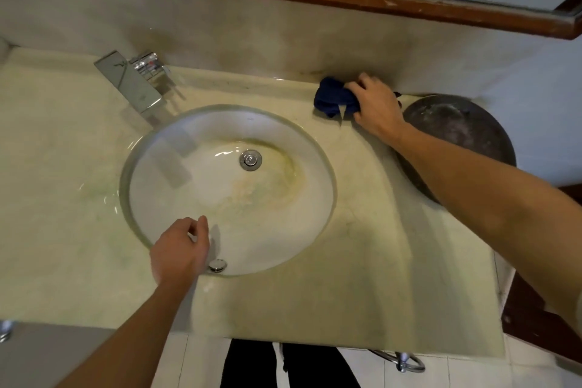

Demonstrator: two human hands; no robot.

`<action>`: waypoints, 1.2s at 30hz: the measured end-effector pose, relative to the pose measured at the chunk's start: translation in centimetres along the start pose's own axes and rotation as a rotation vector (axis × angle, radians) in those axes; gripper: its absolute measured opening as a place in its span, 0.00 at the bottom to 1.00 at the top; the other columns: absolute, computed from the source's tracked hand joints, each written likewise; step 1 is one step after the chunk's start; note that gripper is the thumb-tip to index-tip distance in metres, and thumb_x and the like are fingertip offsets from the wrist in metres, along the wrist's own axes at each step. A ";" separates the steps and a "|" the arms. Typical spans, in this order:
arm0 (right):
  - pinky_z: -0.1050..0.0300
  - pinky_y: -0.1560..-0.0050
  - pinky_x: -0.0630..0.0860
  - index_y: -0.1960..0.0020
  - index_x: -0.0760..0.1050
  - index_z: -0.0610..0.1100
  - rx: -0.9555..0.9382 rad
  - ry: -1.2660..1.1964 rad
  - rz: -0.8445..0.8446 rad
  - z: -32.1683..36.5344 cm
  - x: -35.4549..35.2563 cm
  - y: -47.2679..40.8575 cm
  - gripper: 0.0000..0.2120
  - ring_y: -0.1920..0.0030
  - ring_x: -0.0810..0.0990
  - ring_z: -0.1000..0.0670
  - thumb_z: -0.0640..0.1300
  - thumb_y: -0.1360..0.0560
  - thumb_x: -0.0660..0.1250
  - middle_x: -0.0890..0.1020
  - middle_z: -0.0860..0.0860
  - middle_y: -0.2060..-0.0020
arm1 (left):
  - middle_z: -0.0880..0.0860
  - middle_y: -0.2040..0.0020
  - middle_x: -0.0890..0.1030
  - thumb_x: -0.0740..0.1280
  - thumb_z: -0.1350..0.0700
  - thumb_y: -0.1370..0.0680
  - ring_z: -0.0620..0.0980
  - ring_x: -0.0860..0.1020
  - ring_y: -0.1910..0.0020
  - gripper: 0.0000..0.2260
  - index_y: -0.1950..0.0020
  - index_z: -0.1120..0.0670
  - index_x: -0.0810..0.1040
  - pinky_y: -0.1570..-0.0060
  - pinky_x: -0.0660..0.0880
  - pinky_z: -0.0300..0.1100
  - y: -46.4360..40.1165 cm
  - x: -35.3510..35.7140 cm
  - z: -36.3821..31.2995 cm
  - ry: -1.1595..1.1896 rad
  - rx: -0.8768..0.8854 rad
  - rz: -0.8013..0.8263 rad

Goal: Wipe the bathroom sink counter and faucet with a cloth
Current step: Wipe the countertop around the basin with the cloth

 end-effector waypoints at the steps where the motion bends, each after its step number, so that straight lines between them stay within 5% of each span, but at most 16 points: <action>1: 0.43 0.57 0.75 0.34 0.72 0.40 -0.021 0.058 0.049 0.4 0.5 -0.1 0.22 0.51 0.77 0.34 0.42 0.27 0.70 0.75 0.38 0.44 | 0.46 0.68 0.77 0.60 0.43 0.17 0.50 0.76 0.68 0.18 0.63 0.49 0.75 0.64 0.69 0.45 0.0 0.0 0.0 -0.004 0.005 0.000; 7: 0.48 0.65 0.72 0.35 0.67 0.42 -0.171 0.113 0.170 2.2 0.4 3.1 0.21 0.60 0.79 0.36 0.47 0.25 0.67 0.75 0.40 0.46 | 0.47 0.69 0.76 0.57 0.42 0.17 0.51 0.76 0.68 0.20 0.65 0.50 0.73 0.64 0.72 0.45 -0.3 0.3 0.3 -0.014 0.041 0.022; 12: 0.49 0.66 0.72 0.35 0.71 0.41 -0.114 0.001 0.172 5.6 1.3 11.4 0.25 0.61 0.79 0.36 0.50 0.30 0.65 0.75 0.42 0.49 | 0.49 0.69 0.74 0.54 0.43 0.17 0.53 0.74 0.70 0.22 0.66 0.53 0.70 0.66 0.69 0.47 -0.1 0.2 0.0 0.001 0.063 0.042; 15: 0.50 0.65 0.73 0.36 0.73 0.42 0.016 -0.126 0.160 9.5 1.4 16.7 0.28 0.61 0.79 0.36 0.53 0.33 0.59 0.76 0.45 0.50 | 0.48 0.64 0.77 0.52 0.44 0.16 0.55 0.76 0.67 0.20 0.62 0.53 0.72 0.63 0.68 0.46 0.0 0.0 -0.1 0.043 0.086 0.062; 17: 0.51 0.64 0.74 0.37 0.74 0.43 0.133 -0.209 0.138 12.8 1.9 20.1 0.29 0.60 0.79 0.38 0.54 0.35 0.59 0.76 0.46 0.51 | 0.46 0.54 0.81 0.53 0.44 0.15 0.53 0.80 0.59 0.14 0.47 0.49 0.76 0.56 0.72 0.46 -0.1 -0.3 0.0 0.110 0.088 0.073; 20: 0.51 0.62 0.76 0.37 0.76 0.43 0.333 -0.316 0.066 20.1 2.6 24.2 0.27 0.58 0.81 0.41 0.52 0.34 0.61 0.78 0.48 0.51 | 0.45 0.43 0.80 0.56 0.45 0.15 0.50 0.82 0.53 0.16 0.29 0.48 0.69 0.50 0.74 0.47 0.0 -1.0 -0.2 0.213 0.112 0.062; 26: 0.49 0.57 0.75 0.53 0.75 0.45 0.715 -0.989 0.030 33.6 2.6 19.8 0.06 0.59 0.80 0.47 0.48 0.23 0.65 0.82 0.49 0.59 | 0.47 0.39 0.77 0.55 0.50 0.15 0.50 0.80 0.49 0.14 0.30 0.48 0.69 0.50 0.76 0.49 0.4 -2.5 0.7 0.459 0.101 -0.031; 29: 0.57 0.54 0.77 0.46 0.78 0.45 0.729 -1.072 -0.106 31.1 0.4 15.5 0.07 0.54 0.81 0.51 0.41 0.23 0.68 0.84 0.50 0.54 | 0.50 0.37 0.78 0.55 0.54 0.14 0.55 0.80 0.48 0.14 0.30 0.51 0.71 0.51 0.73 0.49 0.3 -2.5 0.7 0.423 0.104 -0.055; 36: 0.48 0.55 0.74 0.38 0.77 0.43 0.415 -0.372 -0.140 14.2 -5.2 8.4 0.19 0.53 0.78 0.44 0.41 0.29 0.67 0.77 0.47 0.50 | 0.48 0.43 0.83 0.55 0.51 0.15 0.55 0.84 0.52 0.13 0.34 0.49 0.74 0.51 0.76 0.50 0.0 -1.1 0.8 0.310 0.104 -0.021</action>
Point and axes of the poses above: each hand's wrist, its own y-axis away from the middle knuckle, its own x-axis out of the palm, z = x × y, the point moved 6 cm from there along -y, towards the middle knuckle
